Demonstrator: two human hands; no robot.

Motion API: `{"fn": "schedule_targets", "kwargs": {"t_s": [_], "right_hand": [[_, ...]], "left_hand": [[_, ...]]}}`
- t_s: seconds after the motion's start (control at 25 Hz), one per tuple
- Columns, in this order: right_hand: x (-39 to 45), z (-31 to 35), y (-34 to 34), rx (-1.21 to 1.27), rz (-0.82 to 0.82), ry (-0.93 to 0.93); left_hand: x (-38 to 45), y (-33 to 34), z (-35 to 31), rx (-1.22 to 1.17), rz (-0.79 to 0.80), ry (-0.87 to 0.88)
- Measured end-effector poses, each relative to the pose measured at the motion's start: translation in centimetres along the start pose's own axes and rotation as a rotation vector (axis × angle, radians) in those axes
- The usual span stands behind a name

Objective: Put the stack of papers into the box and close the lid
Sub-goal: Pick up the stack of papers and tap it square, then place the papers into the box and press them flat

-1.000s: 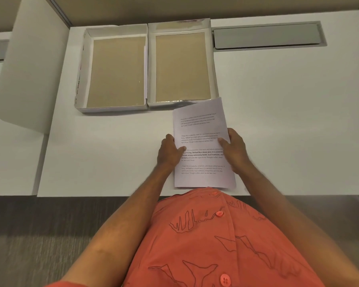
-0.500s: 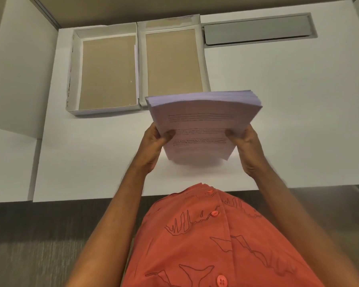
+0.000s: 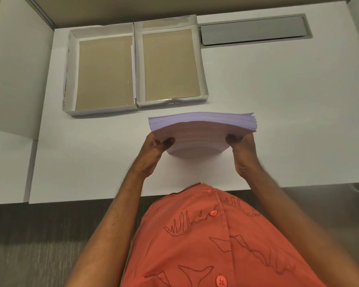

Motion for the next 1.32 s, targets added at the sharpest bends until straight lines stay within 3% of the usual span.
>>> {"fn": "schedule_targets", "kwargs": {"t_s": [0.36,0.72,0.96,1.2,1.32], "right_hand": [[0.8,-1.0,-0.1,-0.053,-0.011,0.006],[2.1,-5.1,-0.1,-0.185,-0.011,0.112],[3.9,-6.8,0.0,-0.221,0.008,0.162],[9.7,-1.4,2.6,-0.221,0.047,0.073],[15.1,2.5,4.6,-0.288,0.027,0.031]], "left_hand": [[0.7,0.0,1.3,0.025,0.06,-0.033],[2.8,0.0,7.0,0.133,0.012,-0.163],[3.8,-0.5,8.0,0.184,-0.008,-0.157],[8.0,-3.6,2.6,0.098,-0.047,-0.052],[12.5,-6.4,-1.8,-0.016,-0.14,0.002]]}}
Point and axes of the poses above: each hand's wrist, its own x-axis towards the middle knuckle, its own y-axis out of the palm, z = x × y, the point moved 4 cm from there along x, towards the middle knuckle, and after that the axes turned 7 degrees about z, right-handed, at the moved point
